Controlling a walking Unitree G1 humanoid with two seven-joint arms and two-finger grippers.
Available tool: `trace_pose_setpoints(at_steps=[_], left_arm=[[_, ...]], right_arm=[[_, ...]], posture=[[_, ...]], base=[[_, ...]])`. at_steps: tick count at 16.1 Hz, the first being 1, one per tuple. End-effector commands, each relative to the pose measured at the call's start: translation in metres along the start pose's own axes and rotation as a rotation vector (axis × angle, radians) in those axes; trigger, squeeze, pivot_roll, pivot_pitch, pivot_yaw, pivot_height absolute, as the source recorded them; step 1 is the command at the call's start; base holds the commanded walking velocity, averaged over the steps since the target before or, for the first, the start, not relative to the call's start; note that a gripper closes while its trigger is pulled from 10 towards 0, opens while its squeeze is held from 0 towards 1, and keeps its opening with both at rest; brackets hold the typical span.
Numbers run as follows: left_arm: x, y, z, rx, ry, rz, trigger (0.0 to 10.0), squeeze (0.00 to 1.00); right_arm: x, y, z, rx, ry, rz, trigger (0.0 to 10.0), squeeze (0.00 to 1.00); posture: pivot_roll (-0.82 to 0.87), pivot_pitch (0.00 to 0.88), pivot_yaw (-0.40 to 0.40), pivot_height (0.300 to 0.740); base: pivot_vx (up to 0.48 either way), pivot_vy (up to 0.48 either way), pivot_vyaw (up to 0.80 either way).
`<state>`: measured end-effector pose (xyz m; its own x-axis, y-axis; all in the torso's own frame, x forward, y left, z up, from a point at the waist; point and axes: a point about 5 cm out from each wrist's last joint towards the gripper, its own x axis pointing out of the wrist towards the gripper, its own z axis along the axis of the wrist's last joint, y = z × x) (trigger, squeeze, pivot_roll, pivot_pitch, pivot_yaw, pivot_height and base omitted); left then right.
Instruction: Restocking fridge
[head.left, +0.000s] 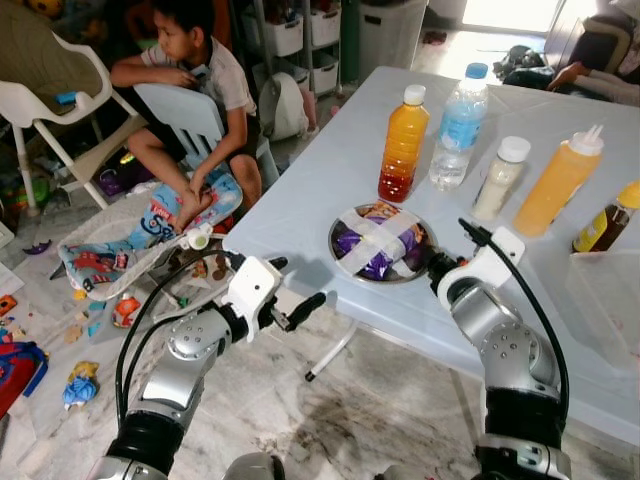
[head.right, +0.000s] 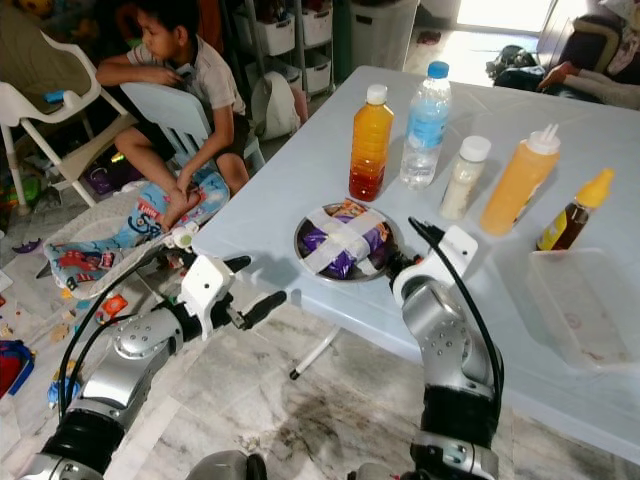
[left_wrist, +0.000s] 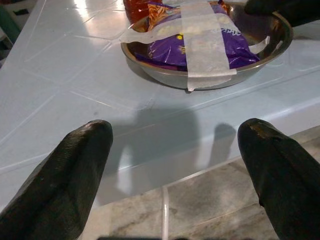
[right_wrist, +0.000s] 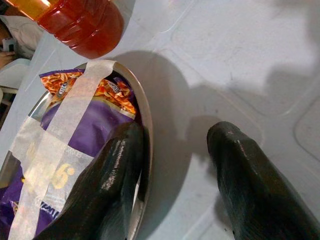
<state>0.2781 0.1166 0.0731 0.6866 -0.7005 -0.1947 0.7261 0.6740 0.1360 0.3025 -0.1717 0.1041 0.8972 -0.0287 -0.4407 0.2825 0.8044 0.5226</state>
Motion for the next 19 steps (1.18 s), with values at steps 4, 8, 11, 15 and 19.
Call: trace_pose_setpoints(at_steps=[4, 8, 11, 15, 19], left_arm=[[-0.001, 0.001, 0.003, 0.024, -0.003, -0.002, 10.0, 0.0], [-0.001, 0.0, 0.002, 0.022, 0.001, -0.003, 10.0, 0.0], [0.0, -0.001, 0.002, 0.023, 0.003, -0.004, 10.0, 0.0], [0.0, 0.0, 0.001, 0.025, 0.006, -0.003, 10.0, 0.0], [0.001, 0.0, 0.001, 0.032, 0.011, -0.009, 10.0, 0.0]], right_arm=[[-0.001, 0.017, 0.003, -0.042, -0.014, 0.069, 10.0, 0.0], [-0.003, 0.026, 0.001, -0.056, -0.002, 0.115, 10.0, 0.0], [0.0, 0.01, -0.015, -0.049, 0.079, 0.02, 10.0, 0.0], [0.001, 0.003, -0.016, -0.029, 0.086, -0.017, 3.3, 0.0], [0.007, -0.008, -0.016, 0.052, 0.124, -0.048, 0.0, 0.0]], posture=[[0.0, 0.0, 0.052, 0.74], [0.0, 0.0, 0.052, 0.74], [0.0, 0.0, 0.051, 0.74], [0.0, 0.0, 0.05, 0.74], [0.0, 0.0, 0.051, 0.74]], base=[[0.0, 0.0, 0.0], [0.0, 0.0, 0.0], [0.0, 0.0, 0.0], [0.0, 0.0, 0.0], [0.0, 0.0, 0.0]])
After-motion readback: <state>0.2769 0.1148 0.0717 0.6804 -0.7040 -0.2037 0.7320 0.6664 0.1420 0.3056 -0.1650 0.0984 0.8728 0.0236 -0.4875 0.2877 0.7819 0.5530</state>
